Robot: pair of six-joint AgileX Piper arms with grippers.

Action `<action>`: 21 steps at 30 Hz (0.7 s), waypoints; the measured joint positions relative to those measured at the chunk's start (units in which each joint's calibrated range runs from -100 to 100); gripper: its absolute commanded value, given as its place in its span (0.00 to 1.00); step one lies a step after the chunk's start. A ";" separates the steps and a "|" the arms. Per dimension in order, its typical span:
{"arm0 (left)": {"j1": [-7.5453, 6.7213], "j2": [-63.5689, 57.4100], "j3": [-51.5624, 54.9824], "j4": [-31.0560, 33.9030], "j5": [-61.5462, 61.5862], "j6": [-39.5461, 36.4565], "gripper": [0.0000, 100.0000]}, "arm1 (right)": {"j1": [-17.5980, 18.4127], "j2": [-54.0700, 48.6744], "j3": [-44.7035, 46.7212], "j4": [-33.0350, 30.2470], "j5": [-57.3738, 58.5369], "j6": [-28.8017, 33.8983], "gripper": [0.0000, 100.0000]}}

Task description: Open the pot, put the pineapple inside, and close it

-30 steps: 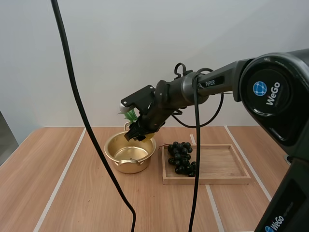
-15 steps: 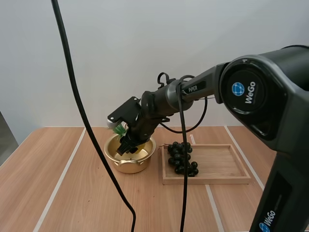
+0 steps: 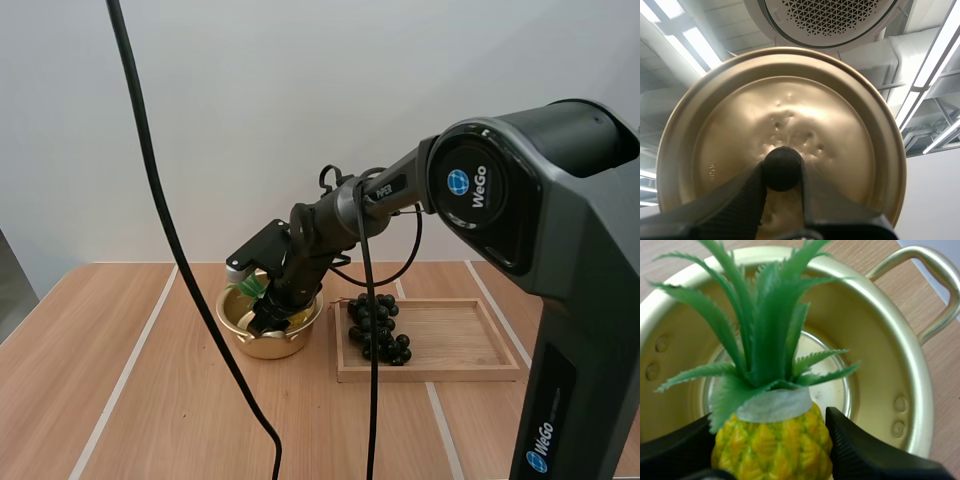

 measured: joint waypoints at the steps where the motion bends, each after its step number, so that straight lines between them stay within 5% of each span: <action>1: 0.00 0.00 0.00 0.00 0.00 0.00 0.00 | 0.00 0.00 0.00 0.00 0.00 0.00 0.00; 6: 0.00 0.00 0.00 0.00 0.00 0.00 0.00 | 0.00 0.00 -0.12 -2.10 0.41 2.27 0.00; 9: 0.00 0.00 0.00 0.00 0.00 0.00 0.00 | 0.22 0.00 -0.25 -4.77 0.84 4.60 0.32; 13: 0.00 0.00 0.00 0.00 0.00 0.00 0.00 | 0.28 0.00 -0.25 -6.96 1.20 6.92 1.00; 21: 0.00 0.00 0.00 0.00 0.00 0.00 0.00 | 0.37 0.00 -0.36 -8.85 0.81 8.07 1.00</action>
